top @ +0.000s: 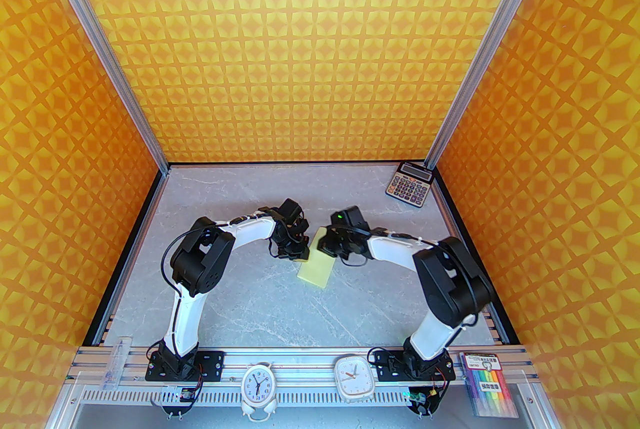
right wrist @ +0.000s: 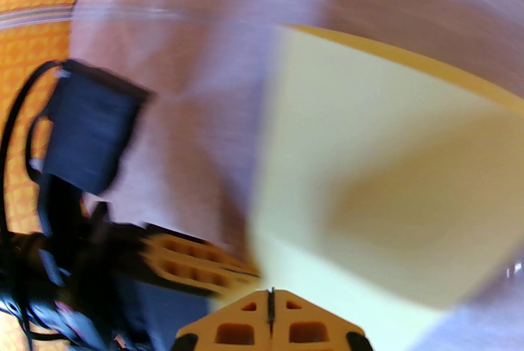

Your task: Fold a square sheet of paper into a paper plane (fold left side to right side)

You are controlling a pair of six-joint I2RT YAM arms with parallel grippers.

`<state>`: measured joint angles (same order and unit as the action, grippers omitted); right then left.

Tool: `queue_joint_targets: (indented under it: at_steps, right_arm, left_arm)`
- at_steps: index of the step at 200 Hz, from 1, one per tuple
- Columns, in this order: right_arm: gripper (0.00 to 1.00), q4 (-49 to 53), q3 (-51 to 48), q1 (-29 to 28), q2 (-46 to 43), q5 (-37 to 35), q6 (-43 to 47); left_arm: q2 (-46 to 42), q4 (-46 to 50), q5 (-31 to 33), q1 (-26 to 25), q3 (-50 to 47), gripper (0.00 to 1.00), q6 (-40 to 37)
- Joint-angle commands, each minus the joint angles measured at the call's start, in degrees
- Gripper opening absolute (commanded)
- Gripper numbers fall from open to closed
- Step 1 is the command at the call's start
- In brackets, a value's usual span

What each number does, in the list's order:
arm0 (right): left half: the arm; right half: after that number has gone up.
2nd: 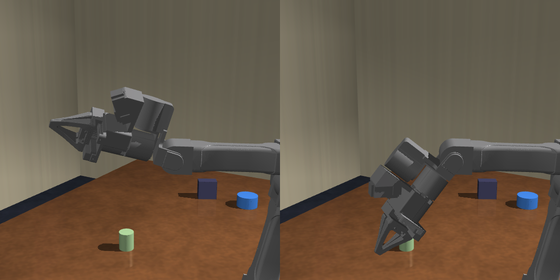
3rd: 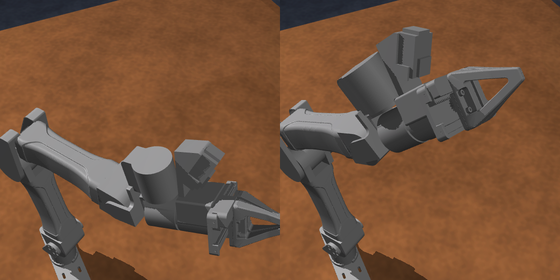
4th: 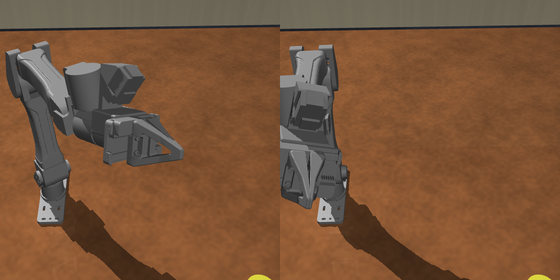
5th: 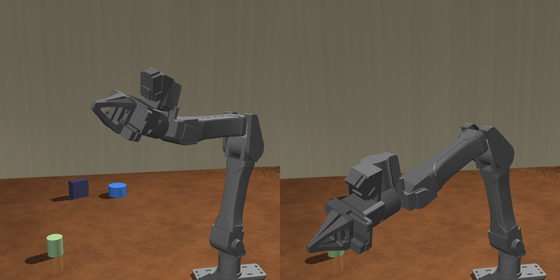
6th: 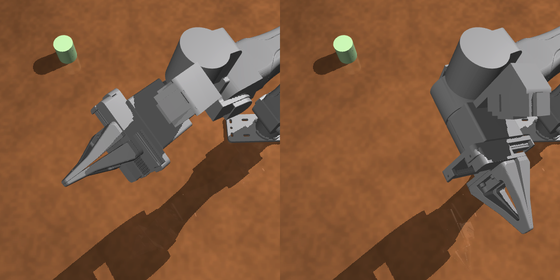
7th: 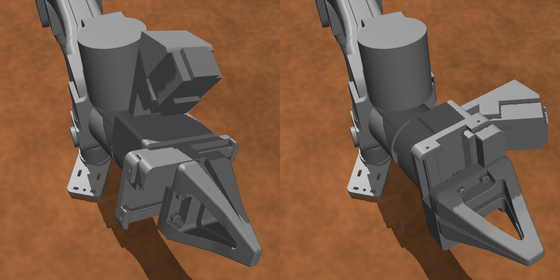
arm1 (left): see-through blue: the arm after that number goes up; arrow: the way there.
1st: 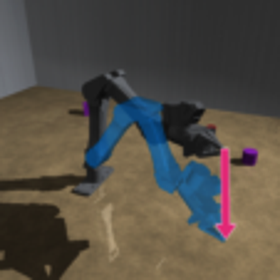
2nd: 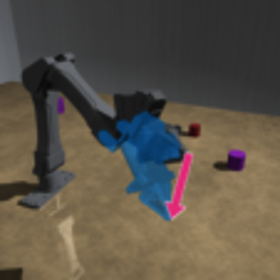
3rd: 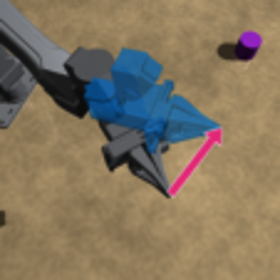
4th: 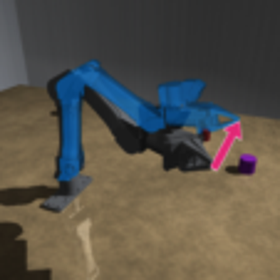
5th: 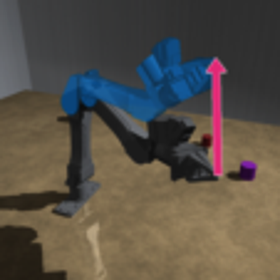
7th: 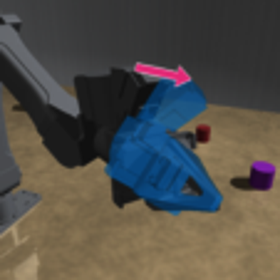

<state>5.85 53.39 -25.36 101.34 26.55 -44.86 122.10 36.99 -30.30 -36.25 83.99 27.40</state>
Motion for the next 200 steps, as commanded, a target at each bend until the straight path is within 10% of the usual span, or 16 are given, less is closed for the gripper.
queue_joint_targets:
  at_steps: [1,200]
  right_arm:
    - [0.00,-1.58,1.28,-0.26,3.80,0.78,-2.23]
    - [0.00,2.53,8.64,-0.48,11.73,-2.82,-1.32]
  left_arm:
    - [0.61,0.24,0.92,-0.31,-1.95,0.02,0.21]
    - [-0.14,0.92,0.53,-0.83,-4.77,0.00,0.38]
